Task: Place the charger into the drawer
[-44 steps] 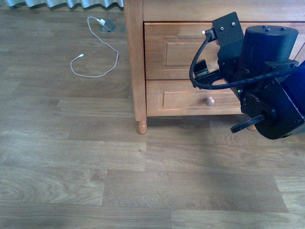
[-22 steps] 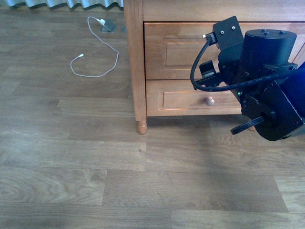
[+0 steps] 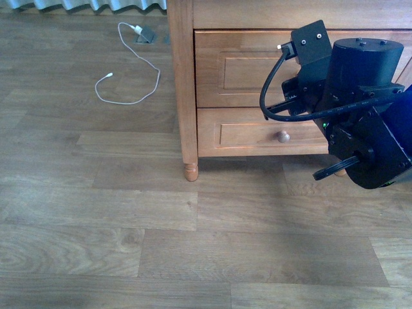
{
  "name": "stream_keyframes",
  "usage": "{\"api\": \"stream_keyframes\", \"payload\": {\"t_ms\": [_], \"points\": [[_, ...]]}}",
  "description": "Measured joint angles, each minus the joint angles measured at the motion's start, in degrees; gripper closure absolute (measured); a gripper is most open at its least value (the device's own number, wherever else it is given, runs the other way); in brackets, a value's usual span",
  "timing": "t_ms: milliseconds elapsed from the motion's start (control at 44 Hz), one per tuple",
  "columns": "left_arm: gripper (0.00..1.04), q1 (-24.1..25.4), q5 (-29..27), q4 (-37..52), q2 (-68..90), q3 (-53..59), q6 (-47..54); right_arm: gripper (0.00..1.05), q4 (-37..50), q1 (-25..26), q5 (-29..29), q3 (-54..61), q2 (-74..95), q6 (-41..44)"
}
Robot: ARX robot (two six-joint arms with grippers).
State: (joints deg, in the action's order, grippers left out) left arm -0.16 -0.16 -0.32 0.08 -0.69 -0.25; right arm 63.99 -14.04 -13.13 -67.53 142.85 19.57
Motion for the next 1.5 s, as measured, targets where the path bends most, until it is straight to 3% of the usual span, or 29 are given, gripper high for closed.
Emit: {"api": "stream_keyframes", "payload": {"t_ms": [228, 478, 910, 1092, 1342, 1502], "points": [[0.06, 0.0, 0.0, 0.0, 0.0, 0.0, 0.0, 0.81, -1.0, 0.1, 1.2, 3.3, -2.5, -2.3], [0.06, 0.0, 0.0, 0.0, 0.0, 0.0, 0.0, 0.81, -4.3, 0.5, 4.7, 19.3, -13.8, -7.8], [0.06, 0.0, 0.0, 0.0, 0.0, 0.0, 0.0, 0.82, -5.9, 4.0, 13.4, 42.0, -29.5, -8.3], [0.06, 0.0, 0.0, 0.0, 0.0, 0.0, 0.0, 0.49, -10.4, 6.0, 14.1, 46.1, -37.1, -8.9], [0.06, 0.0, 0.0, 0.0, 0.0, 0.0, 0.0, 0.06, -27.1, 12.3, 17.0, 50.1, -65.8, -11.0], [0.06, 0.0, 0.0, 0.0, 0.0, 0.0, 0.0, 0.08, -38.2, 17.1, 20.3, 50.7, -84.3, -11.0]]}}
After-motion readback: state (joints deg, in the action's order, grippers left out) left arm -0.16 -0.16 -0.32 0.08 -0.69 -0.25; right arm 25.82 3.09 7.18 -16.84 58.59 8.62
